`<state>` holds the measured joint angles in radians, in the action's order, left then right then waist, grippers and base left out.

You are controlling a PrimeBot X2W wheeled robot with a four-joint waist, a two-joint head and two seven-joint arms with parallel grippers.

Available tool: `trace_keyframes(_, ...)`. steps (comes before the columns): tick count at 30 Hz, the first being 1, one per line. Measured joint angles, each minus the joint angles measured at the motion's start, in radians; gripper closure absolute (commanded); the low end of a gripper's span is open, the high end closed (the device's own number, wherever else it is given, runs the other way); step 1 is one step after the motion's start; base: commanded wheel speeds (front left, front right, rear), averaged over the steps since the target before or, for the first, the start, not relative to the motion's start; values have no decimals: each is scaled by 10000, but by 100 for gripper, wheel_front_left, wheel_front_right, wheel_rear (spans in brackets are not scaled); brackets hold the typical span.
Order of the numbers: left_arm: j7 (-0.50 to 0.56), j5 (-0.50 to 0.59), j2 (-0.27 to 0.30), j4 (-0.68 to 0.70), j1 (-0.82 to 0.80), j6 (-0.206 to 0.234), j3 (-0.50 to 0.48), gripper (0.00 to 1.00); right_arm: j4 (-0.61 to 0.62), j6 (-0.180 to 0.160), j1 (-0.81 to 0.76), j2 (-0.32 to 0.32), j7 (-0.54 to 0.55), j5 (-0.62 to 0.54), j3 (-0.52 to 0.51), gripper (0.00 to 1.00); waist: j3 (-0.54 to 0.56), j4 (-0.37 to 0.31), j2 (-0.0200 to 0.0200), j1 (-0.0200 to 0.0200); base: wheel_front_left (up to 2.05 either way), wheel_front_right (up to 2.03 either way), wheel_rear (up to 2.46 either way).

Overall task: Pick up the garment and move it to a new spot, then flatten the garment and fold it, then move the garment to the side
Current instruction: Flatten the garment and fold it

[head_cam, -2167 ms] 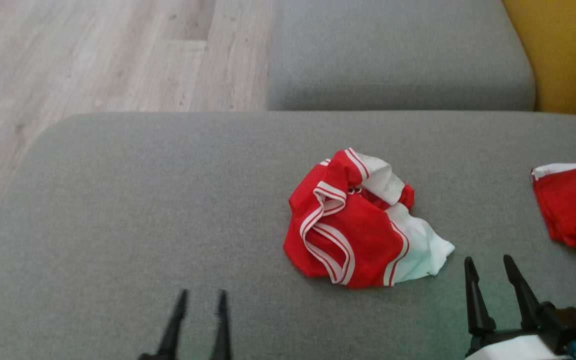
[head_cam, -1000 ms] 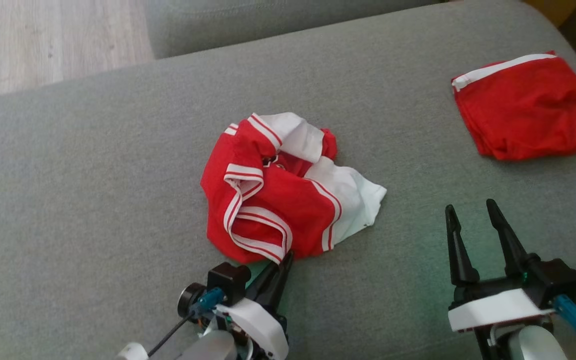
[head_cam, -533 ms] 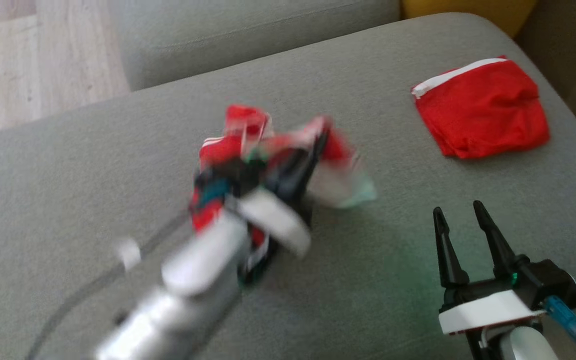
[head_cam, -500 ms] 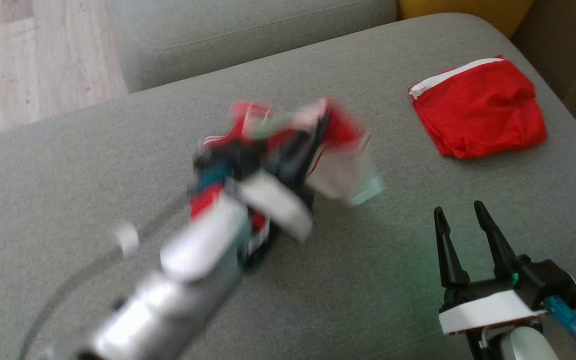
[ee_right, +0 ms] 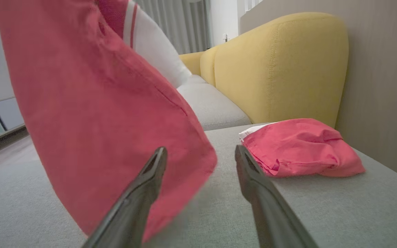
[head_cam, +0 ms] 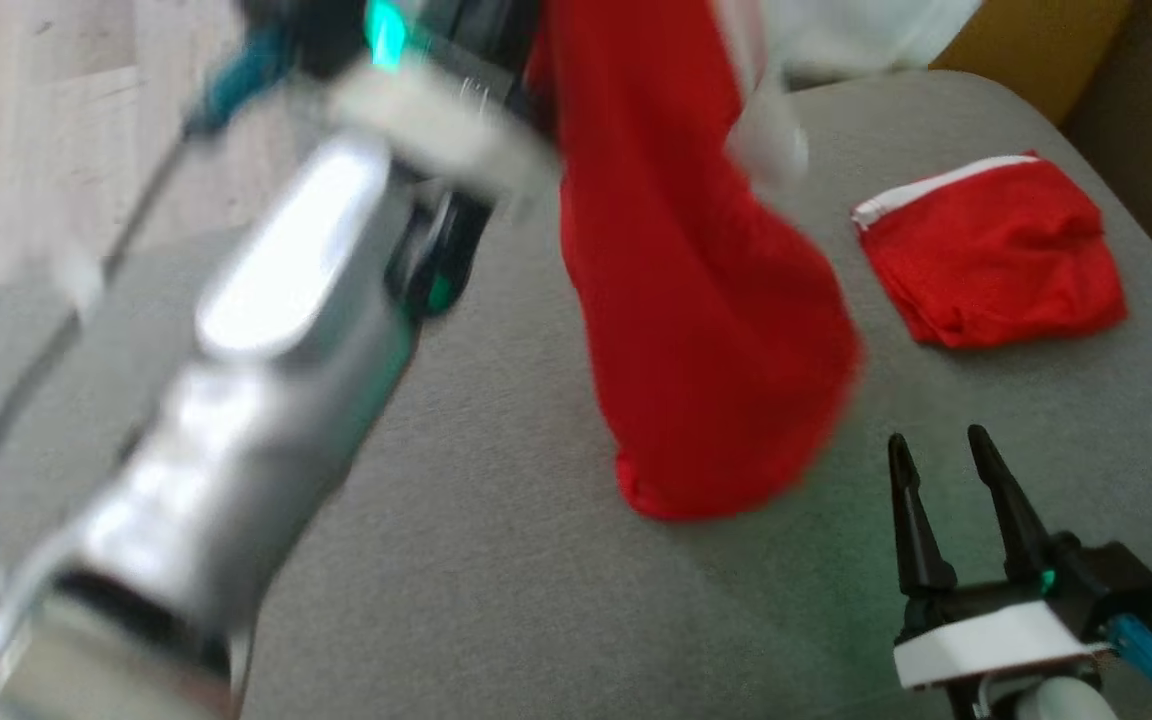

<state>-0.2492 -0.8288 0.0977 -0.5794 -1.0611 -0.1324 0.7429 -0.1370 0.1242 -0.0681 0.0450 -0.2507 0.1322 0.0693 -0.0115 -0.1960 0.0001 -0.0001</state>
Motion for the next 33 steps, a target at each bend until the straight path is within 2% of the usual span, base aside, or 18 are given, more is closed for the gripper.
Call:
trace_keyframes(4, 2, -646, 589, -173, 2914, 29, -15, 100, 61, 0, -94, -2, 0, 0, -82, 0, -53, 445, 0, 1, 0, 0, 0)
trace_keyframes(6, 4, -903, 903, -238, 4725, 244, -192, 100, 113, 0, -95, -2, 0, 0, -174, 0, -117, 658, 0, 2, 0, 0, 0)
trace_keyframes(9, 10, -953, 1166, 184, 7118, 633, -1271, 100, 125, 0, -96, -4, 0, -8, -267, 0, -229, 956, 0, 1, 0, 0, 0)
trace_keyframes(14, 0, -535, 888, 1400, 9493, 706, -2859, 100, 180, 0, -250, -8, 0, -96, -529, 0, -373, 1446, 0, 1, 0, 0, 0)
trace_keyframes(19, 2, -69, 412, 1946, 10505, 610, -3427, 100, 171, 0, -350, -8, 0, -107, -529, 0, -421, 1832, 0, 1, 0, 0, 0)
trace_keyframes(20, 2, 96, 328, 2034, 10632, 610, -3540, 67, 173, 0, -349, -8, 0, -107, -508, 0, -428, 1912, 0, 1, 0, 0, 0)
trace_keyframes(21, 0, 307, 286, 2104, 10712, 621, -3616, 3, 171, 0, -347, -8, 0, -107, -493, 0, -437, 1981, 0, 1, 0, 0, 0)
trace_keyframes(22, 2, 560, 270, 2146, 10740, 696, -3676, 0, 169, 0, -346, -8, 0, -107, -474, 0, -446, 2034, 0, 1, 0, 0, 0)
trace_keyframes(25, 0, 1277, 272, 2452, 10723, 991, -3954, 0, 163, 0, -334, -8, 0, -107, -447, 0, -462, 2114, 0, 1, 0, 0, 0)
trace_keyframes(28, 0, 2031, 548, 2798, 10682, 1162, -3937, 0, 163, 0, -328, -8, 0, -107, -430, 0, -516, 2130, 0, 0, 0, 0, 0)
trace_keyframes(33, 583, 3931, 2017, 3568, 9867, 1429, -3419, 0, 165, 0, -243, -8, 0, -203, -372, 0, -725, 2112, 0, 1, 0, 0, 0)
